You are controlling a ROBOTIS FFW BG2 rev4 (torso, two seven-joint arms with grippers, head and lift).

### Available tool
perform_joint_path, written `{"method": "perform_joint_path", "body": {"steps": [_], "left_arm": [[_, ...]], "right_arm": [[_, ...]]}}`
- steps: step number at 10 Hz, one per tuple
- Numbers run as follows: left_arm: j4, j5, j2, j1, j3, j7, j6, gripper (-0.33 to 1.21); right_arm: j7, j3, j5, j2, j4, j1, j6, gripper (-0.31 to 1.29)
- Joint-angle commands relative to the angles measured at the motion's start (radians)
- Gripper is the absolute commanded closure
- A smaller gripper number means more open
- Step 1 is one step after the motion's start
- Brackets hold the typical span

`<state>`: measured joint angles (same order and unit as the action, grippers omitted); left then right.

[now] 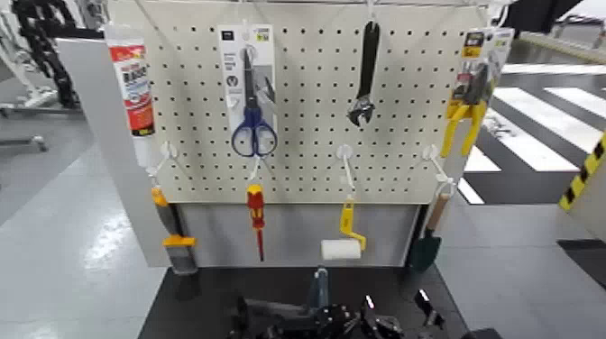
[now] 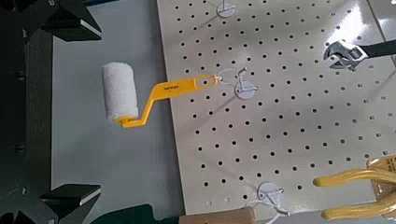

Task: Place the crate on the table.

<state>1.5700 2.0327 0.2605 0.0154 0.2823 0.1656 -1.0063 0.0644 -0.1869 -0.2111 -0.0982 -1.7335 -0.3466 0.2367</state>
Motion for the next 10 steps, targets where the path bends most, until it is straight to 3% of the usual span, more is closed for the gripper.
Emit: {"method": "perform_joint_path", "body": {"steps": [1, 5, 10], "left_arm": [[0.001, 0.000, -0.001, 0.001, -0.002, 0.000, 0.000, 1.18], [0.012, -0.019, -0.001, 0.006, -0.023, -0.001, 0.000, 1.18], [-0.002, -0.048, 0.020, -0.031, -0.071, -0.020, -0.029, 1.18]], "right_arm": [[0.000, 0.001, -0.001, 0.000, -0.001, 0.000, 0.000, 0.15], [0.000, 0.001, -0.002, 0.002, -0.001, -0.002, 0.000, 0.15], [0.000, 0.001, -0.002, 0.003, 0.000, -0.002, -0.002, 0.15]]}}
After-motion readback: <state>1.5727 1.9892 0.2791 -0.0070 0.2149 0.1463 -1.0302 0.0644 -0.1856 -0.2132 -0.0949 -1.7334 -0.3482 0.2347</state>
